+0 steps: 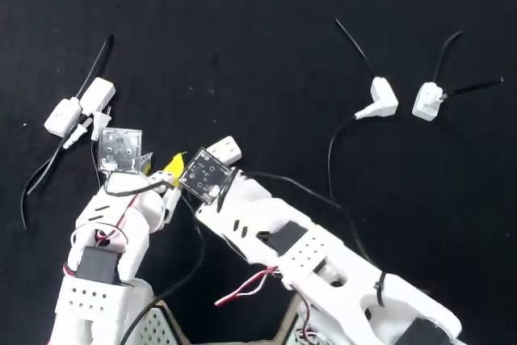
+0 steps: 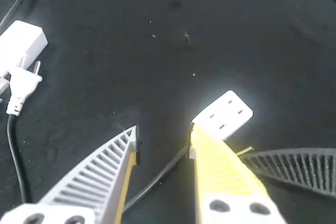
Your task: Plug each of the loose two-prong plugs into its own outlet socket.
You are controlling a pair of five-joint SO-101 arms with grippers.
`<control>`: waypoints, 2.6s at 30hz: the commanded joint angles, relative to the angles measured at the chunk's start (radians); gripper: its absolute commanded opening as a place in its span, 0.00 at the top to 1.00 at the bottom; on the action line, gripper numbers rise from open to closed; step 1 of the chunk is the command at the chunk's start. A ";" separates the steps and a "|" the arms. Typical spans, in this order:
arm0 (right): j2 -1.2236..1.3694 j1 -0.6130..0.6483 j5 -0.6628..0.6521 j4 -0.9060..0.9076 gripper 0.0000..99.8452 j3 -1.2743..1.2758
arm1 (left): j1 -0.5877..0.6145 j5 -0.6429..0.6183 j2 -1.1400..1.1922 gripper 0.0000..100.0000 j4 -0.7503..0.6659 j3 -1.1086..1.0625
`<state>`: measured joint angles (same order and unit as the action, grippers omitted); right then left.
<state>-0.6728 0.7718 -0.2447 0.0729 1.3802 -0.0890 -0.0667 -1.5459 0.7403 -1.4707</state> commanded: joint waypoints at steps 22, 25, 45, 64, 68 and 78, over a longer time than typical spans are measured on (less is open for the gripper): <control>-0.522 0.035 0.008 0.270 0.99 0.058 | -0.027 -0.003 -0.005 0.82 -0.005 0.007; -0.562 0.035 0.008 0.270 0.99 0.077 | -0.027 -0.003 -0.005 0.82 -0.005 0.007; -0.573 0.032 0.008 0.270 0.99 0.077 | -0.027 0.043 -0.014 0.83 -0.014 -0.022; -0.565 0.032 0.060 0.285 0.99 0.082 | 0.137 -0.037 -0.014 0.83 0.038 0.148; -0.565 0.021 0.058 0.370 0.99 0.051 | 0.189 -0.040 -0.014 0.83 0.055 0.171; -0.478 -0.176 0.058 0.781 0.99 -0.237 | 0.337 0.089 -0.014 0.83 0.051 -0.024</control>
<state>-1.2098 0.6337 -0.1895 0.7679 1.2574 0.1964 -0.0529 -1.5520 0.7925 -1.4676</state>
